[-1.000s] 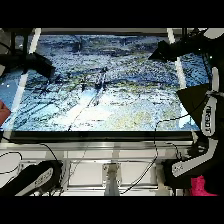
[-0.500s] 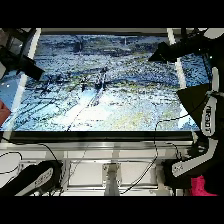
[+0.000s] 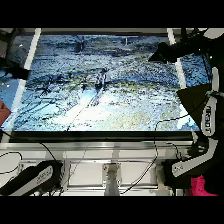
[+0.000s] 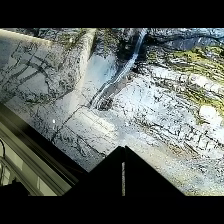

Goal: Fold the clothes and pants, and hang the long-sleeved shirts on hangers.

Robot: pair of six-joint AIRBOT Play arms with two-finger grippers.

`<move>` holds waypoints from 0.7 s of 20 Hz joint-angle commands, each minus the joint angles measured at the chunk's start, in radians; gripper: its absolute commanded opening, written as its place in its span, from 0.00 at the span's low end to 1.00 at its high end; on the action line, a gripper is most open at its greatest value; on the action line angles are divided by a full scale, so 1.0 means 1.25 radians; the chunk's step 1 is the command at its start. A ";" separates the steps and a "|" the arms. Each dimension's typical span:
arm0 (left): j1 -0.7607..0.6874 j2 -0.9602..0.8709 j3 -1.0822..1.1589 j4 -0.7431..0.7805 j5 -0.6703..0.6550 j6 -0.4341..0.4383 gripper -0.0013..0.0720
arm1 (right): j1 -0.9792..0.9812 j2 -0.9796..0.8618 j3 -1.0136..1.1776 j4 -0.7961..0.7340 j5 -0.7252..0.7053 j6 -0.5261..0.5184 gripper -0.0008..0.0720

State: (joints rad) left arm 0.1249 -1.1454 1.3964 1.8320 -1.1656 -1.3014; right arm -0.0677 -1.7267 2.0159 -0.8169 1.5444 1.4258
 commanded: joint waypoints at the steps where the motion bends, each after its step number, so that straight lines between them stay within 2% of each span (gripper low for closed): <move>1: 0.167 -0.076 0.000 -0.108 -0.131 -0.040 0.04 | 0.000 0.000 0.000 0.000 -0.004 0.001 0.03; 4: 0.313 -0.136 0.000 -0.325 -0.204 -0.035 0.04 | 0.006 0.000 0.000 0.000 -0.025 0.000 0.03; 5: 0.345 -0.151 0.000 -0.352 -0.215 -0.037 0.04 | 0.012 0.000 0.000 0.000 -0.035 0.000 0.03; 8: 0.410 -0.194 -0.001 -0.356 -0.267 -0.036 0.04 | 0.034 0.000 0.000 -0.001 -0.057 -0.003 0.03; 14: 0.455 -0.300 0.000 -0.341 -0.262 -0.036 0.04 | 0.056 -0.001 0.000 0.002 -0.075 -0.003 0.03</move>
State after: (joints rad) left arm 0.6659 -1.4578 1.3960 1.4170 -1.4826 -1.3468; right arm -0.0067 -1.7267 2.0159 -0.8173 1.4612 1.4220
